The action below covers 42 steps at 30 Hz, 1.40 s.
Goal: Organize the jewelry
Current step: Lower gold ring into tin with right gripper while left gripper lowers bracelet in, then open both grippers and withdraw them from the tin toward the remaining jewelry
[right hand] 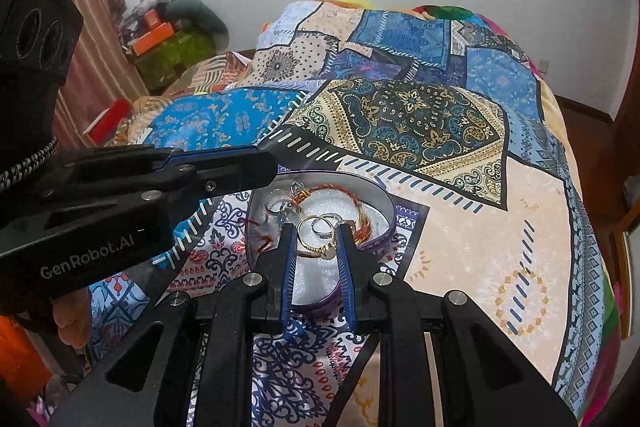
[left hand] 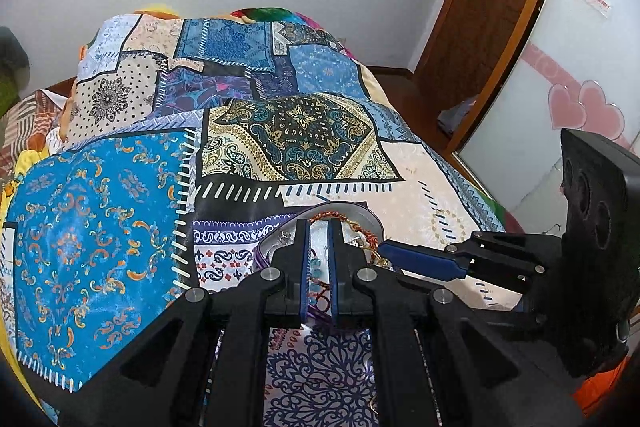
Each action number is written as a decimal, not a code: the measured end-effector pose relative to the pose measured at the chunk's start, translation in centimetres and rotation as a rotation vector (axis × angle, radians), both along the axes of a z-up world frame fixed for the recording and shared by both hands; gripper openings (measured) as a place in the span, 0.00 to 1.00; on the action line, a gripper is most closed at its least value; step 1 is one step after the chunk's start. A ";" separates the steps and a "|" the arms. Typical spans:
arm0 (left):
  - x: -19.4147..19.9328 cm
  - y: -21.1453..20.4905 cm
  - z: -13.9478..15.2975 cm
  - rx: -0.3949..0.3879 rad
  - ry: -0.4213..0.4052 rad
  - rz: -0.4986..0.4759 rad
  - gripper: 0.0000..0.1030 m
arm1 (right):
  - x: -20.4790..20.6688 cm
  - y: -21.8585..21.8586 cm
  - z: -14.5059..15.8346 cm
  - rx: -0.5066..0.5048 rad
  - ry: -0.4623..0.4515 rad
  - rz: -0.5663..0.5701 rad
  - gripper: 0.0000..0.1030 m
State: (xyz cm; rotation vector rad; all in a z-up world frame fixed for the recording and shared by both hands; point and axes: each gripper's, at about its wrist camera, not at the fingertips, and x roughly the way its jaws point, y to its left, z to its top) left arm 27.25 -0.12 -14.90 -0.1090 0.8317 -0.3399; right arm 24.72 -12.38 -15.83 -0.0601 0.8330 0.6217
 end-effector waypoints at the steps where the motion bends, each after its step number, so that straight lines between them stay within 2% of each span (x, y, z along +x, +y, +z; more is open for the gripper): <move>1: 0.0 0.0 0.0 0.001 0.003 -0.002 0.06 | 0.0 0.1 0.0 -0.006 0.001 0.003 0.17; 10: -0.7 0.7 0.4 0.023 -0.007 0.017 0.06 | -0.1 0.4 -0.1 -0.035 0.015 0.005 0.18; 17: -2.0 1.3 1.7 0.042 -0.030 0.035 0.07 | -0.9 0.0 1.2 -0.042 -0.010 -0.011 0.20; 19: -2.5 1.3 2.1 0.047 -0.036 0.041 0.09 | -1.2 -0.1 1.6 -0.043 -0.021 -0.017 0.25; 21: -3.1 1.5 2.5 0.053 -0.044 0.048 0.21 | -1.7 -0.4 2.2 -0.044 -0.038 -0.027 0.31; 23: -3.8 1.6 2.9 0.058 -0.057 0.055 0.32 | -2.3 -0.7 2.7 -0.044 -0.057 -0.035 0.32; 28: -5.7 1.5 3.6 0.077 -0.072 0.048 0.34 | -3.5 -1.3 3.2 -0.057 -0.071 -0.042 0.32; 36: -7.6 2.1 2.2 0.085 -0.030 0.055 0.36 | -5.4 -1.4 1.5 -0.086 -0.027 -0.033 0.32; 42: -8.8 3.0 0.4 0.081 0.027 0.069 0.36 | -6.9 -0.6 -1.2 -0.115 0.054 0.010 0.32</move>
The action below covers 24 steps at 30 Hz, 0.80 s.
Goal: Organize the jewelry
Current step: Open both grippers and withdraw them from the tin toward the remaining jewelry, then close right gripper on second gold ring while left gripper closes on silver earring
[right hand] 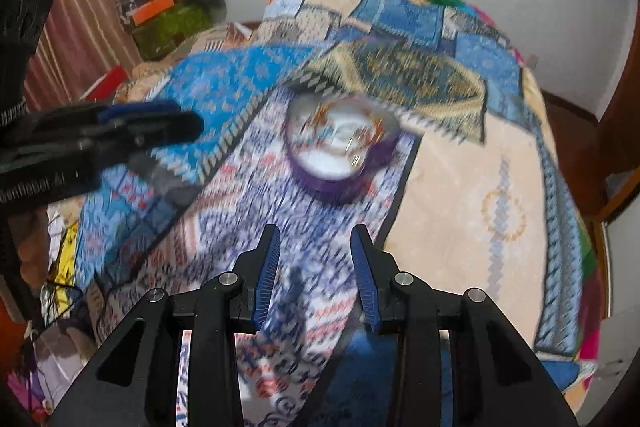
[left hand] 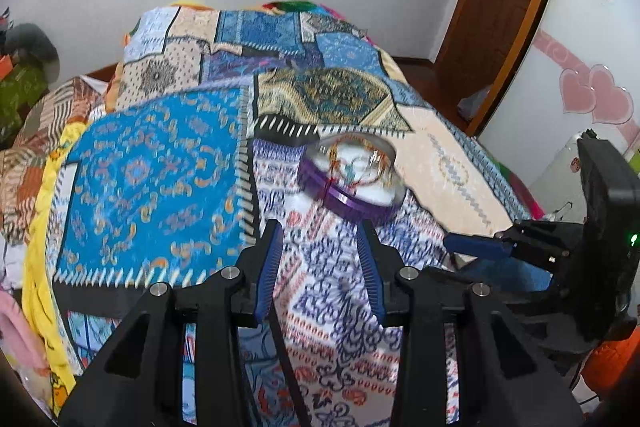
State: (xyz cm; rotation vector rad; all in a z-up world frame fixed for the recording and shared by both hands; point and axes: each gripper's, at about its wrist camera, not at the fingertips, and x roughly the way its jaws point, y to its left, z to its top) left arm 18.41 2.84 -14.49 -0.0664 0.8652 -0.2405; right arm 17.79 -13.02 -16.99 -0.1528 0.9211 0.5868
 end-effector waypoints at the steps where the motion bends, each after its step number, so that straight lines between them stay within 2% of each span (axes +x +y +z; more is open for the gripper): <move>1: -0.2 0.1 -0.4 0.002 0.011 0.000 0.36 | -0.2 0.3 -0.6 -0.006 0.017 0.011 0.32; 5: -1.1 0.3 -2.1 0.017 0.056 0.001 0.36 | -1.0 1.3 -1.9 -0.026 0.046 0.052 0.32; 11: -2.3 0.9 -3.6 0.010 0.095 0.010 0.36 | -1.0 2.0 -2.0 -0.029 0.031 0.082 0.32; 12: -2.3 0.9 -3.8 0.008 0.099 0.012 0.36 | -1.0 2.1 -2.1 -0.027 0.029 0.084 0.31; 14: -2.5 1.1 -4.0 0.002 0.107 0.015 0.36 | -1.1 2.2 -2.1 -0.027 0.029 0.095 0.17; 15: -2.5 1.1 -4.0 -0.002 0.110 0.014 0.36 | -1.2 2.2 -2.2 -0.026 0.029 0.096 0.15; 24: -2.5 -0.7 -4.2 -0.011 0.124 -0.034 0.36 | -1.8 1.3 -1.2 0.024 0.006 0.061 0.15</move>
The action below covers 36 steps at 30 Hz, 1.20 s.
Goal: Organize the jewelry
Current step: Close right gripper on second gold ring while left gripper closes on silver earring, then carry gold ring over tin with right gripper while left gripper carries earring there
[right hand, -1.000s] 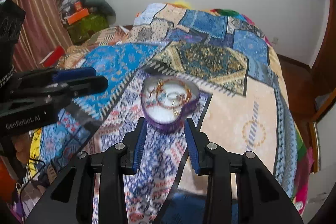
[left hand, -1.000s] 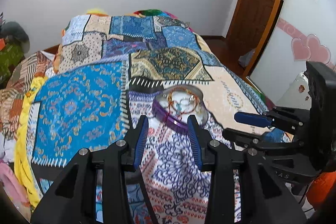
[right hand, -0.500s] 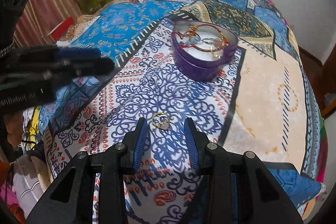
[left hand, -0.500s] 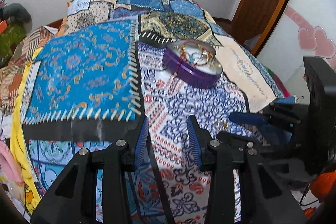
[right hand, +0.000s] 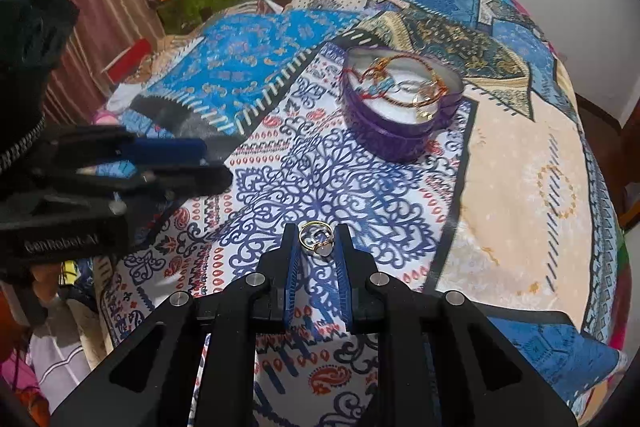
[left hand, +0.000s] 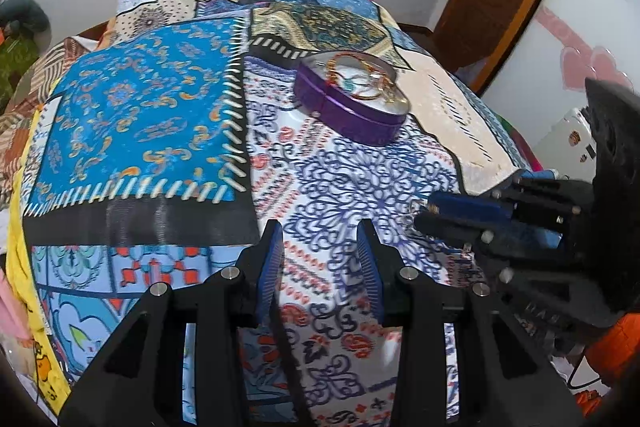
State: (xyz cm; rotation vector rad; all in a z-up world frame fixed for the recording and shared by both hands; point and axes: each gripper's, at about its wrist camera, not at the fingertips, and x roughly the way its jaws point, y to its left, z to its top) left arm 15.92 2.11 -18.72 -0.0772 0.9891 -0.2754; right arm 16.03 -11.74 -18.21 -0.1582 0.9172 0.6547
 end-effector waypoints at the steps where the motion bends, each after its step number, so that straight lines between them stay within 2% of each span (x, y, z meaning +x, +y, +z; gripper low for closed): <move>1: 0.0 -0.5 0.0 0.003 0.001 -0.014 0.36 | 0.1 -0.4 0.3 0.011 -0.005 -0.014 0.15; 8: 0.7 -3.1 0.0 0.018 -0.010 -0.061 0.36 | 0.7 -3.4 1.6 0.034 -0.040 -0.104 0.15; 15: 1.2 -5.4 -0.6 0.027 0.006 -0.126 0.36 | 0.9 -4.8 1.7 0.057 -0.034 -0.131 0.15; 16: 1.2 -5.6 -0.7 0.033 0.006 -0.133 0.34 | 1.0 -4.9 1.6 0.060 -0.031 -0.132 0.15; 18: 1.3 -6.3 -1.2 0.052 0.013 -0.144 0.24 | 1.0 -5.0 1.6 0.066 -0.027 -0.132 0.15; 25: 1.2 -6.8 -1.7 0.073 -0.003 -0.134 0.16 | 1.0 -5.1 1.5 0.073 -0.027 -0.126 0.15; 28: 1.2 -6.8 -1.7 0.067 -0.003 -0.137 0.08 | 1.1 -5.3 1.4 0.076 -0.024 -0.131 0.15; 36: 1.1 -5.6 -0.4 0.040 -0.037 -0.099 0.08 | 1.4 -5.5 1.7 0.074 -0.031 -0.141 0.15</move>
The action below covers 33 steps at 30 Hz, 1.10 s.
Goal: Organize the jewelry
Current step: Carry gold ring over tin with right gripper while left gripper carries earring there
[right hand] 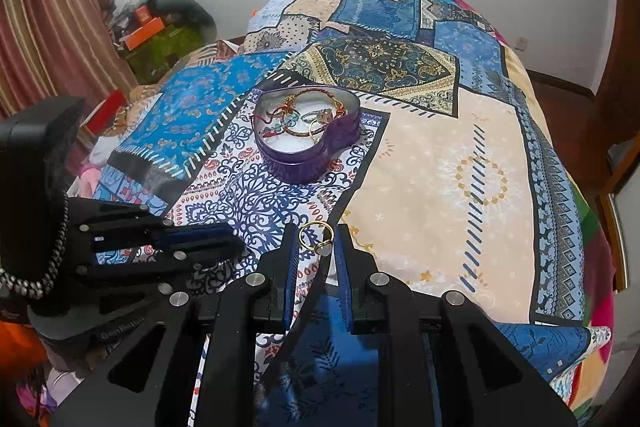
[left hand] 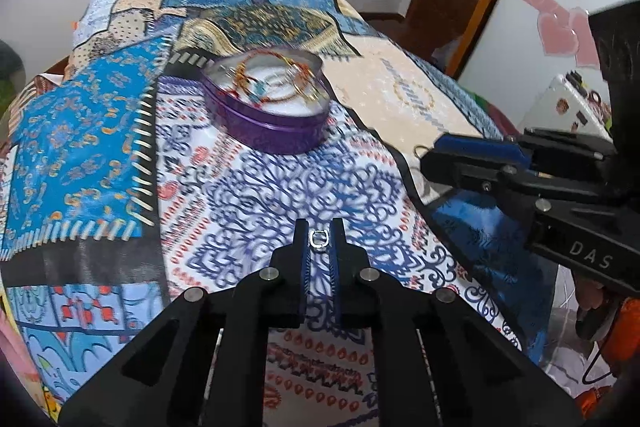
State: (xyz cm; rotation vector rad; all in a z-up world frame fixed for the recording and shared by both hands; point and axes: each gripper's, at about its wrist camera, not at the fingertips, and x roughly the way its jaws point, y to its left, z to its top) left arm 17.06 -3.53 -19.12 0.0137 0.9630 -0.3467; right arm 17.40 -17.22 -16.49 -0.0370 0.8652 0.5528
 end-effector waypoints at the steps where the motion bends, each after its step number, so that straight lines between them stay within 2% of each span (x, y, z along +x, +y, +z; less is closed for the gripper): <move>1: 0.1 0.3 0.3 -0.004 -0.008 0.010 0.08 | 0.1 0.0 0.1 0.001 -0.003 -0.001 0.15; 9: 0.4 2.4 2.7 -0.015 -0.064 0.063 0.08 | 0.3 0.2 1.2 0.005 -0.038 -0.009 0.15; 21: 1.4 3.4 5.8 -0.028 -0.153 0.087 0.08 | 1.2 0.8 3.6 0.028 -0.106 -0.014 0.15; 33: 3.4 4.1 6.4 -0.043 -0.185 0.111 0.08 | 2.5 2.1 4.8 0.052 -0.146 -0.002 0.15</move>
